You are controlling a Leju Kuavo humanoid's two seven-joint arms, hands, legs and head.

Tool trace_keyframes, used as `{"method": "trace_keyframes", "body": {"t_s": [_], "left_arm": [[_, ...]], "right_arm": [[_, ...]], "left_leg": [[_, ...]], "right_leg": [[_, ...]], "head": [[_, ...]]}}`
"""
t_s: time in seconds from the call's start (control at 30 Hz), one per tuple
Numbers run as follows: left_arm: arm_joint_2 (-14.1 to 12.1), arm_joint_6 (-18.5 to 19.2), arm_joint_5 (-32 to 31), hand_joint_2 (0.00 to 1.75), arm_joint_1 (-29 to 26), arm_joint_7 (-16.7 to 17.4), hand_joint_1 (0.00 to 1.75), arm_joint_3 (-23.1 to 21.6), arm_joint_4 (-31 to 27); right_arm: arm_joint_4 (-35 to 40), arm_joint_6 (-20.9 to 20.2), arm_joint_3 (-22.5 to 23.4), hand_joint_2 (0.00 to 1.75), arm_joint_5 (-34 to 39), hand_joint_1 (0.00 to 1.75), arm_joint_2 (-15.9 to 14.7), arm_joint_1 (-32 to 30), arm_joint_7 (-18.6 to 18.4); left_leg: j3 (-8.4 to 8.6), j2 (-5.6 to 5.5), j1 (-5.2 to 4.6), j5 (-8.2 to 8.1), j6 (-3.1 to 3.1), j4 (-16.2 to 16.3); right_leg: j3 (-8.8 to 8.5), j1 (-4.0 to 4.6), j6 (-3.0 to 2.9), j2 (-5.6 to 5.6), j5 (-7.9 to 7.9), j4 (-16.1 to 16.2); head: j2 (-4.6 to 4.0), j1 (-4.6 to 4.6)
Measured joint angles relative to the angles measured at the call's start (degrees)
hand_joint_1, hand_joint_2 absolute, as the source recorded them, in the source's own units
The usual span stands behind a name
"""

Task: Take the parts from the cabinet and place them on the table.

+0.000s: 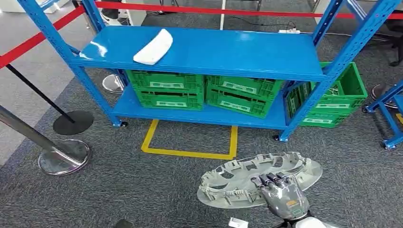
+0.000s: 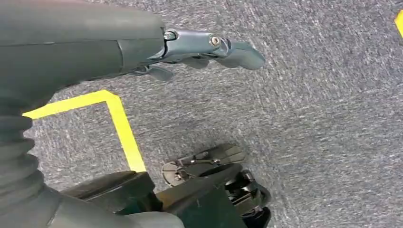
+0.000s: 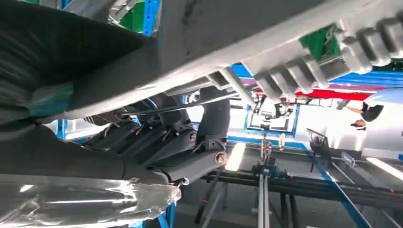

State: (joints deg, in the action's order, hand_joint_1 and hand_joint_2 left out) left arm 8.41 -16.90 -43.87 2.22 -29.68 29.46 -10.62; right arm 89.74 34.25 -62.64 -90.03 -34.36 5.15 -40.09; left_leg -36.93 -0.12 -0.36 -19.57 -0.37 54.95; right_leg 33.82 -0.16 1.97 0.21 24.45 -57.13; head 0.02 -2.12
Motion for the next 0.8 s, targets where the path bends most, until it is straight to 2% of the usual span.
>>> {"method": "trace_keyframes", "body": {"t_s": [0.8], "left_arm": [[0.0, 0.0, 0.0, 1.75, 0.0, 0.0, 0.0, 0.0, 0.0]], "right_arm": [[0.0, 0.0, 0.0, 1.75, 0.0, 1.75, 0.0, 0.0, 0.0]], "left_leg": [[-0.16, 0.0, 0.0, 0.01, 0.01, 0.0]], "right_leg": [[0.14, 0.0, 0.0, 0.0, -0.01, 0.0]], "head": [[0.0, 0.0]]}}
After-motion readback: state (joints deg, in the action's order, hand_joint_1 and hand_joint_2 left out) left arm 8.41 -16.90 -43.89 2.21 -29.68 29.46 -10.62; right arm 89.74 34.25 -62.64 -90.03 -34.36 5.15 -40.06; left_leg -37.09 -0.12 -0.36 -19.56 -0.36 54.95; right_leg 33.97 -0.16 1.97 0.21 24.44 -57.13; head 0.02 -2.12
